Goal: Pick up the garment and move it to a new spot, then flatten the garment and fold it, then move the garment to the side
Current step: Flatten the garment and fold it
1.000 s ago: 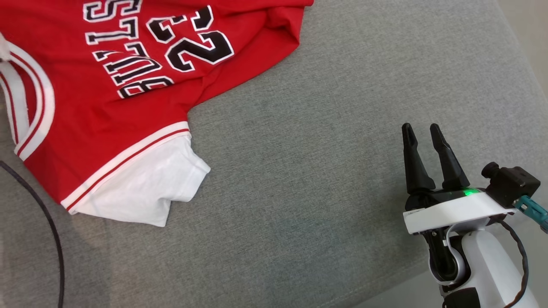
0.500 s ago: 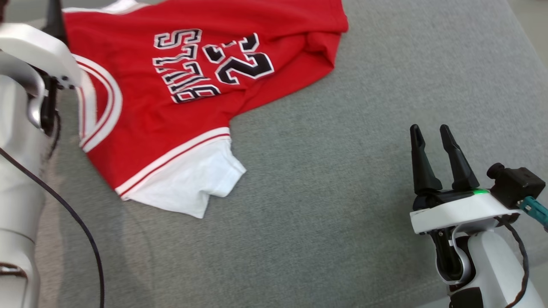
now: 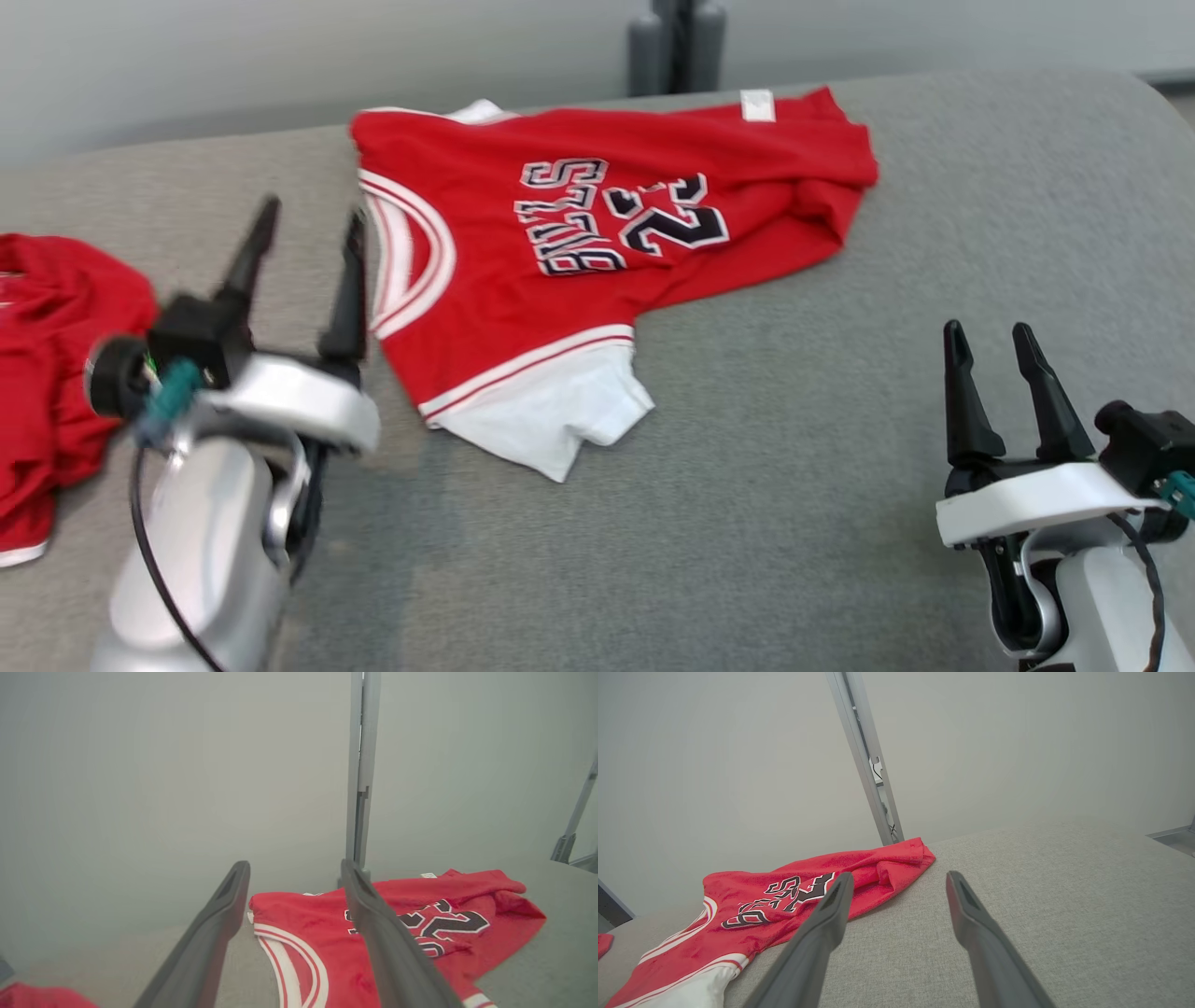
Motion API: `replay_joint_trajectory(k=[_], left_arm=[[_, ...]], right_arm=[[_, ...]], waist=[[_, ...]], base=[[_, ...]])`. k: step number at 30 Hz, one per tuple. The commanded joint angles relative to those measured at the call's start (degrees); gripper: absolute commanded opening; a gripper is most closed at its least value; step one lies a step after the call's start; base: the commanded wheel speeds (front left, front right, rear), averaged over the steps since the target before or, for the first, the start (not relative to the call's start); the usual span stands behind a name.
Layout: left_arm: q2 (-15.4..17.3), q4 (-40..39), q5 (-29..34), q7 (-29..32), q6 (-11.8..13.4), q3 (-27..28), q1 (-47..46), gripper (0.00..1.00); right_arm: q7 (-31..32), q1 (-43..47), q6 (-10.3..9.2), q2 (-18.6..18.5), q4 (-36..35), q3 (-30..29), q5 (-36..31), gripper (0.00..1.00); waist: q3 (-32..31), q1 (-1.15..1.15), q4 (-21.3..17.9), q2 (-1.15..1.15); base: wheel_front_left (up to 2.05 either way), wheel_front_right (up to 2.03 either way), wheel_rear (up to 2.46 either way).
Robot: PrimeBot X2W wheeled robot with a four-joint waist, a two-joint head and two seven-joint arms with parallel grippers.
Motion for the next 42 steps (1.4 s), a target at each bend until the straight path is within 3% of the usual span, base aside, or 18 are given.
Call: replay_joint_trajectory(k=[1,5,12,23,42], left_arm=[[-0.06,-2.99,0.95,-0.17,0.09,-0.02,3.44,1.00],[-1.79,-10.66,1.37,-0.17,-0.46,0.16,13.21,1.00],[-4.93,-13.95,2.50,-0.18,-1.34,0.40,19.08,1.00],[-7.99,-13.60,4.72,-0.18,-3.76,0.80,17.13,1.00],[-9.54,-15.63,4.18,-0.18,-6.03,1.37,14.97,1.00]], right_arm=[[-0.13,1.05,-0.02,-0.40,0.28,-0.53,-0.71,1.00],[0.11,1.90,-0.02,-0.69,1.96,-1.68,-2.04,1.00],[0.98,-0.82,-0.02,-2.48,4.59,-5.07,-6.75,1.00],[8.75,-13.37,-0.02,-6.64,13.80,-9.64,-15.67,1.00],[9.33,-28.29,-0.03,-13.12,32.62,-14.26,-25.00,1.00]], waist=[[-3.09,0.00,3.58,0.00],[-4.00,0.00,6.82,0.00],[-2.78,0.00,10.62,0.00],[3.63,0.00,16.09,0.00],[9.08,0.00,21.58,0.00]], base=[[0.00,0.00,0.00],[0.00,0.00,0.00],[0.00,0.00,0.00],[0.00,0.00,0.00],[0.00,0.00,0.00]])
